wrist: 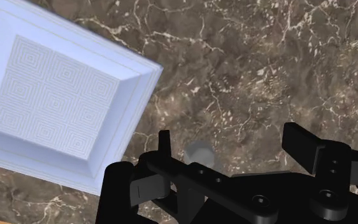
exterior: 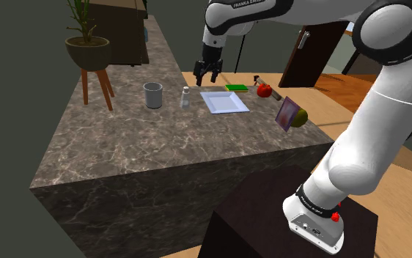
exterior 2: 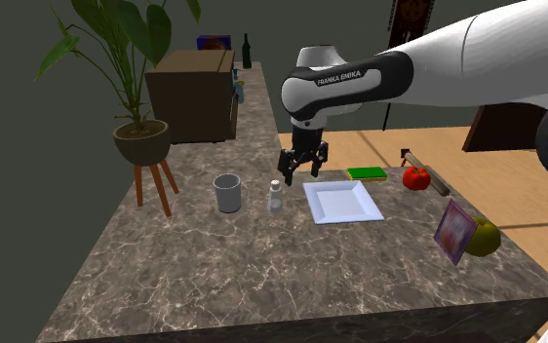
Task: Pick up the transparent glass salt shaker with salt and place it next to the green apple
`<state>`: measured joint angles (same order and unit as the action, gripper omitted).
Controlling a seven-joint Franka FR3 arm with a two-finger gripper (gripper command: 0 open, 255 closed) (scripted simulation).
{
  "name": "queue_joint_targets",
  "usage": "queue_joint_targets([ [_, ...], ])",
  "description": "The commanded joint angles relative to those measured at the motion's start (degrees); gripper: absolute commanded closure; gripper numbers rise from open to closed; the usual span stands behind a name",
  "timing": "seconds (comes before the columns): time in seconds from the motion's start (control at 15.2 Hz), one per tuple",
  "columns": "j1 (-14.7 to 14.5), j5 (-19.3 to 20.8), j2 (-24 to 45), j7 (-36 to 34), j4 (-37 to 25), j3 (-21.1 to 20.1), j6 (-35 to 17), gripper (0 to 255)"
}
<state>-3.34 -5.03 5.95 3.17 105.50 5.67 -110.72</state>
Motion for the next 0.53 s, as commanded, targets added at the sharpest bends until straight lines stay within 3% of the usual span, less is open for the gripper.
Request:
queue_joint_targets([
  [0.0, 0.14, -0.87, 5.11, 0.57, -5.34, -0.07, 0.53, 0],
  [0.4, 1.08, -2.95, 20.81, 1.56, -24.2, -0.73, 4.58, 0],
  [0.46, 1.14, -2.99, 21.35, 1.57, -24.92, -0.78, 4.78, 0],
])
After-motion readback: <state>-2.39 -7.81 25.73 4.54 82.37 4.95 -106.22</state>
